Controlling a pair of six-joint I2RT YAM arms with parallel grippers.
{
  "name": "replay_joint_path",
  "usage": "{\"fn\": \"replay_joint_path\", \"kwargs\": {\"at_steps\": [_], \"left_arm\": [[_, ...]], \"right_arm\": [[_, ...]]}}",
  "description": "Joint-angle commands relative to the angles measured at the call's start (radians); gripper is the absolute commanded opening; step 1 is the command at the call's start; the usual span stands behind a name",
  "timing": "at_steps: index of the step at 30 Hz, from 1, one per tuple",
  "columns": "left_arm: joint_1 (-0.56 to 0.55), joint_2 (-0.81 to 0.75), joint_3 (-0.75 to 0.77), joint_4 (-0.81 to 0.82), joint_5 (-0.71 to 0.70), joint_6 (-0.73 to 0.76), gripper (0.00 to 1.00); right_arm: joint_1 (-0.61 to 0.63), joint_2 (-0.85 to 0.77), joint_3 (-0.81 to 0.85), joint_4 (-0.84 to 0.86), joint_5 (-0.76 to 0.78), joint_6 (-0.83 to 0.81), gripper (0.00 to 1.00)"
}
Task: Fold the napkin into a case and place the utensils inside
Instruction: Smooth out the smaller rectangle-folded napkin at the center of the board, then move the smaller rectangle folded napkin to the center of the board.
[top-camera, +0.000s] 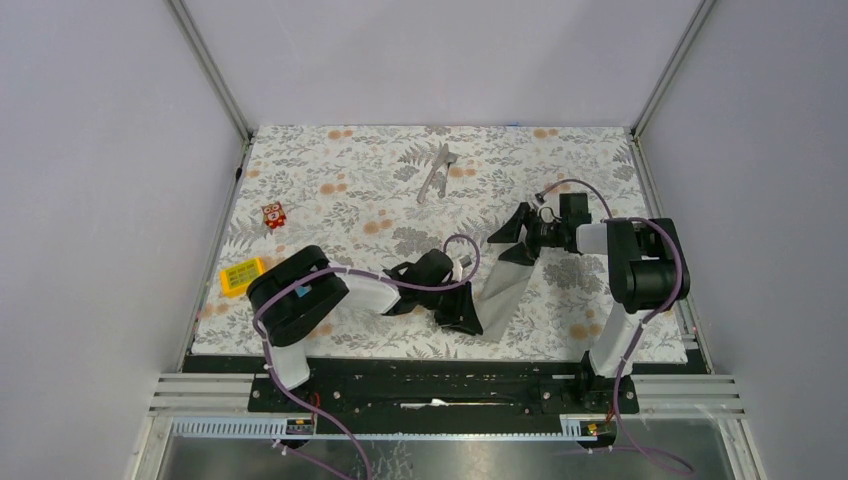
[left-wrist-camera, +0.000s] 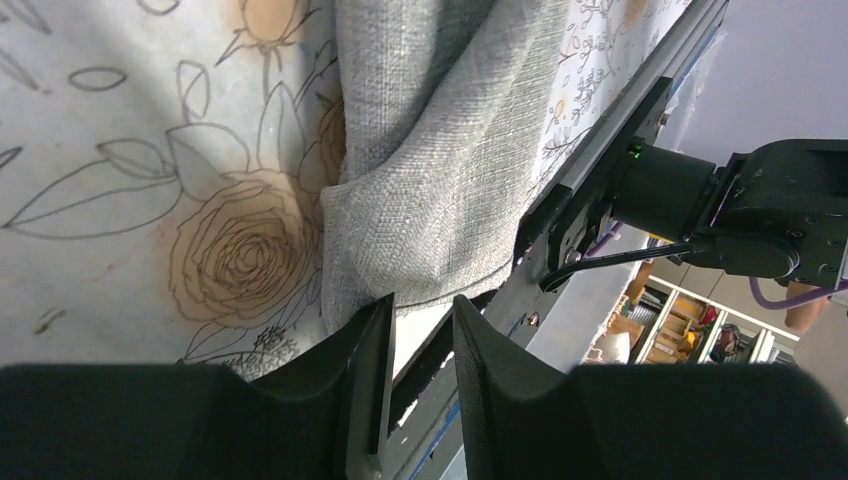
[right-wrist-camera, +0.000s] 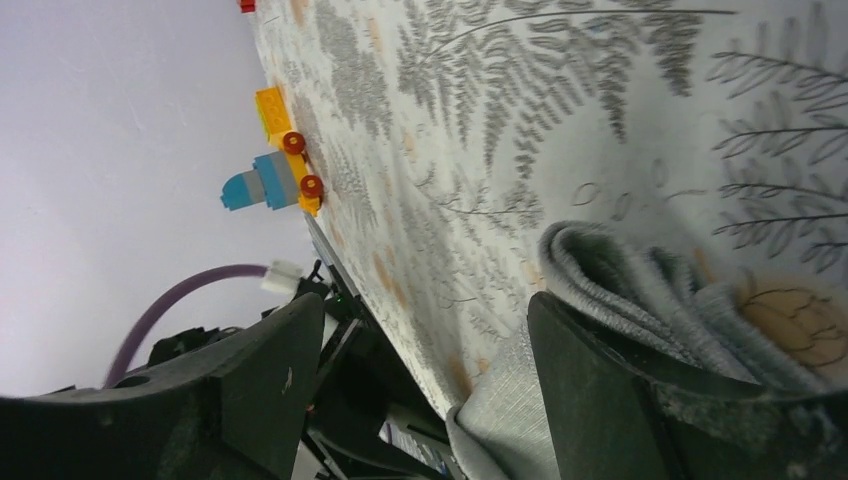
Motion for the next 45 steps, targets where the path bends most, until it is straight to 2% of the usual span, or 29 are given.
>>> {"fn": "replay_joint_path", "kwargs": {"at_steps": [1,4,7,11,14,18,22,27,31,34,37,39,45], "left_arm": [[-0.019,0.019,-0.029,0.058,-0.065,0.019,0.34],[-0.02,-0.011,-0.022,0.044,-0.064,0.024,0.35],[-0.019,-0.082,0.0,0.013,-0.055,0.031,0.43],[-0.019,-0.22,0.034,-0.085,-0.075,0.067,0.54],[-0.017,-0.329,0.061,-0.183,-0.105,0.106,0.59],[0.005,-0.49,0.08,-0.355,-0.189,0.166,0.62],[0.066,-0.67,0.073,-0.488,-0.259,0.189,0.65],[0.13,-0.826,0.084,-0.596,-0.271,0.21,0.67],[0.133,-0.881,0.087,-0.634,-0.267,0.205,0.67],[0.133,-0.903,0.079,-0.652,-0.264,0.203,0.67],[0.133,-0.914,0.08,-0.679,-0.27,0.209,0.67],[0.133,-0.915,0.087,-0.689,-0.272,0.211,0.67],[0.134,-0.886,0.134,-0.715,-0.272,0.233,0.67]], "right_arm": [[0.003,0.029,0.031,-0.014,0.016,-0.052,0.81],[0.026,-0.042,0.123,-0.315,0.188,-0.197,0.81],[0.084,-0.174,0.179,-0.546,0.377,-0.269,0.84],[0.183,-0.342,0.231,-0.801,0.602,-0.281,0.88],[0.265,-0.432,0.214,-0.905,0.702,-0.208,0.92],[0.414,-0.545,0.114,-0.959,0.794,-0.026,0.96],[0.623,-0.583,0.075,-1.02,0.921,0.18,0.97],[0.831,-0.538,0.035,-1.041,1.071,0.426,0.95],[0.945,-0.438,0.07,-1.082,1.168,0.514,0.93],[0.984,-0.371,0.084,-1.078,1.173,0.517,0.9],[0.987,-0.322,0.086,-1.081,1.208,0.51,0.82],[0.988,-0.306,0.089,-1.072,1.254,0.502,0.81],[0.911,-0.281,0.023,-1.011,1.321,0.455,0.76]]}}
